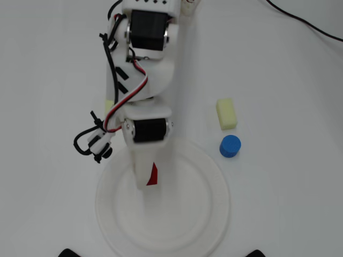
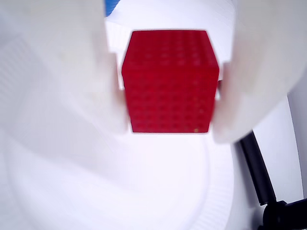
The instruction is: Grasp a red block and put it in the dish.
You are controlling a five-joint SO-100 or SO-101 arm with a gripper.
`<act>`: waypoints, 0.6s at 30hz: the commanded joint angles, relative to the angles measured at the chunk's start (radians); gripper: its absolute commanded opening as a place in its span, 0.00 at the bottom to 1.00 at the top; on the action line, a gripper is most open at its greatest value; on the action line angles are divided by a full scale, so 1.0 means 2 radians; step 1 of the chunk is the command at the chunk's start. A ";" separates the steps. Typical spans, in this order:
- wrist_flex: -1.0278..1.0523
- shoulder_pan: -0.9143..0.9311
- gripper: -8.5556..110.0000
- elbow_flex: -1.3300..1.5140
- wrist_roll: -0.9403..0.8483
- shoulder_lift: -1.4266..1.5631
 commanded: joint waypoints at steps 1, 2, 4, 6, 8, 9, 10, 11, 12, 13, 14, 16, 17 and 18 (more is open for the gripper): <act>0.027 -0.012 0.07 -0.088 0.009 -0.039; 0.035 -0.015 0.07 -0.103 0.010 -0.051; 0.042 -0.020 0.07 -0.116 0.011 -0.069; 0.043 -0.025 0.07 -0.118 0.011 -0.080; 0.044 -0.028 0.07 -0.118 0.011 -0.088; 0.046 -0.030 0.07 -0.118 0.011 -0.091; 0.048 -0.031 0.07 -0.118 0.011 -0.095; 0.054 -0.035 0.07 -0.118 0.008 -0.098; 0.058 -0.038 0.07 -0.118 0.006 -0.101; 0.062 -0.040 0.07 -0.118 0.005 -0.104; 0.065 -0.041 0.07 -0.118 0.003 -0.107; 0.070 -0.044 0.07 -0.118 0.002 -0.110; 0.073 -0.044 0.07 -0.118 0.000 -0.111; 0.076 -0.045 0.08 -0.118 -0.003 -0.111</act>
